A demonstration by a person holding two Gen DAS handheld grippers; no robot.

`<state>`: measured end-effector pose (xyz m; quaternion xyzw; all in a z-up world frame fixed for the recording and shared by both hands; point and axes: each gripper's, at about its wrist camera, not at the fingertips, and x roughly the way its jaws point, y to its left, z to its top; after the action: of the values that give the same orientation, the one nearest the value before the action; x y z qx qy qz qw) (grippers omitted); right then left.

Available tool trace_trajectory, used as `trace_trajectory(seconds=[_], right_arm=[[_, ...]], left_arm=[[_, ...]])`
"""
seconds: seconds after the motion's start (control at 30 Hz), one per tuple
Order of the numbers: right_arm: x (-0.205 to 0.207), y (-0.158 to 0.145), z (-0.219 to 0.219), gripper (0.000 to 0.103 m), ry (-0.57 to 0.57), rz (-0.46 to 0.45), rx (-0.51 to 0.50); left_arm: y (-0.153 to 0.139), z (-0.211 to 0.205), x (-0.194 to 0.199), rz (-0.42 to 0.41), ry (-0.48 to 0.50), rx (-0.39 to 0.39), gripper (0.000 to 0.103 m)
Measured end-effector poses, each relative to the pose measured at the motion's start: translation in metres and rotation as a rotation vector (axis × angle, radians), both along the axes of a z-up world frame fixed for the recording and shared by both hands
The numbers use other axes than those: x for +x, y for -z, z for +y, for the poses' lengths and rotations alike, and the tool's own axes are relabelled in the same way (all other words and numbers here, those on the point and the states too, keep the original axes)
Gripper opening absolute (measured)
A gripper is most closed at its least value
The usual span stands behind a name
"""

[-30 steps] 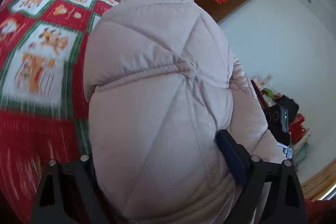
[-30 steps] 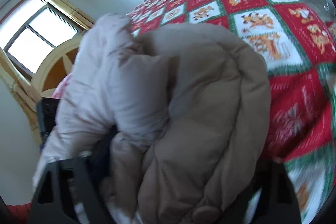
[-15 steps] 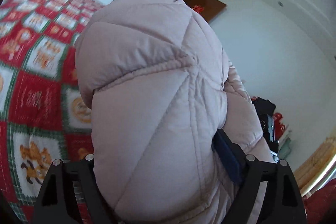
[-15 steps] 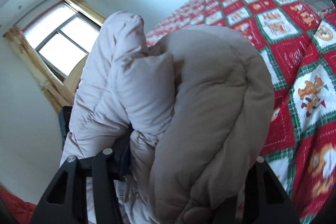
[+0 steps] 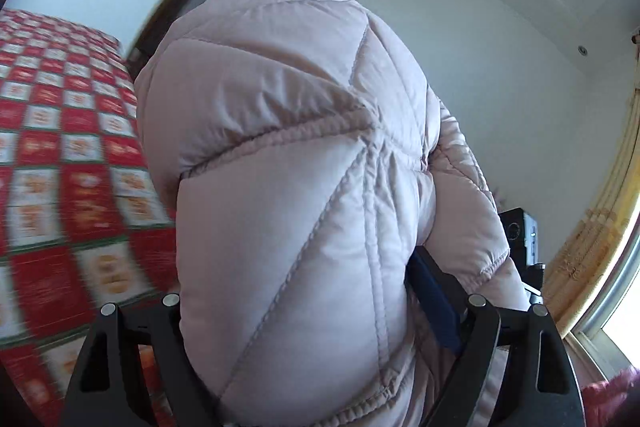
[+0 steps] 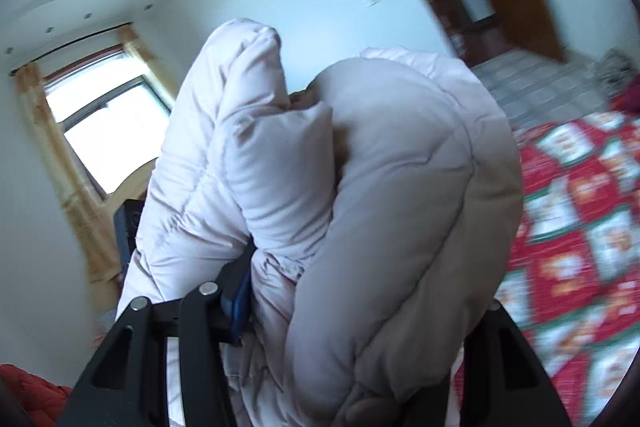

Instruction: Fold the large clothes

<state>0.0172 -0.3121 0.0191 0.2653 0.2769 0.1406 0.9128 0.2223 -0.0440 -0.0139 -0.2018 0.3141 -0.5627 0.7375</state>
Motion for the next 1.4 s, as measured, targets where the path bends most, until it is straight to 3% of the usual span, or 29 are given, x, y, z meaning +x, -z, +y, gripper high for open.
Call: trace_trajectory(seconds=[0.1, 0.2, 0.3, 0.37, 0.5, 0.6, 0.83, 1.03, 1.13, 1.27, 1.4], right_arm=[[-0.008, 0.006, -0.04, 0.055, 0.095, 0.035, -0.048], [-0.005, 0.029, -0.081, 0.055, 0.178, 0.091, -0.06], [0.006, 0.065, -0.108, 0.054, 0.252, 0.173, -0.108], [0.017, 0.094, -0.121, 0.054, 0.283, 0.224, -0.128], [0.032, 0.134, -0.146, 0.054, 0.331, 0.244, -0.036], [0.041, 0.141, -0.145, 0.056, 0.359, 0.272, -0.111], [0.045, 0.161, -0.163, 0.062, 0.38, 0.311, -0.12], [0.032, 0.152, -0.162, 0.066, 0.403, 0.32, -0.104], [0.011, 0.137, -0.16, 0.074, 0.433, 0.34, -0.138], [-0.021, 0.092, -0.162, 0.075, 0.522, 0.286, -0.273], [-0.008, 0.042, -0.147, 0.072, 0.514, 0.205, -0.43]], left_arm=[[0.018, -0.061, 0.013, 0.06, 0.072, 0.018, 0.085], [0.042, -0.107, 0.027, 0.098, 0.086, 0.084, 0.085], [0.071, -0.15, 0.04, 0.106, 0.058, 0.239, 0.085], [0.086, -0.165, 0.041, 0.083, 0.036, 0.334, 0.085], [0.097, -0.187, 0.05, 0.04, -0.015, 0.474, 0.085], [0.104, -0.204, 0.054, 0.001, -0.065, 0.607, 0.092], [0.125, -0.225, 0.061, -0.064, -0.135, 0.698, 0.098], [0.123, -0.228, 0.052, -0.11, -0.145, 0.72, 0.099], [0.123, -0.23, 0.052, -0.126, -0.133, 0.724, 0.1], [0.12, -0.233, 0.045, -0.153, -0.139, 0.741, 0.1], [0.118, -0.235, 0.041, -0.174, -0.151, 0.759, 0.1]])
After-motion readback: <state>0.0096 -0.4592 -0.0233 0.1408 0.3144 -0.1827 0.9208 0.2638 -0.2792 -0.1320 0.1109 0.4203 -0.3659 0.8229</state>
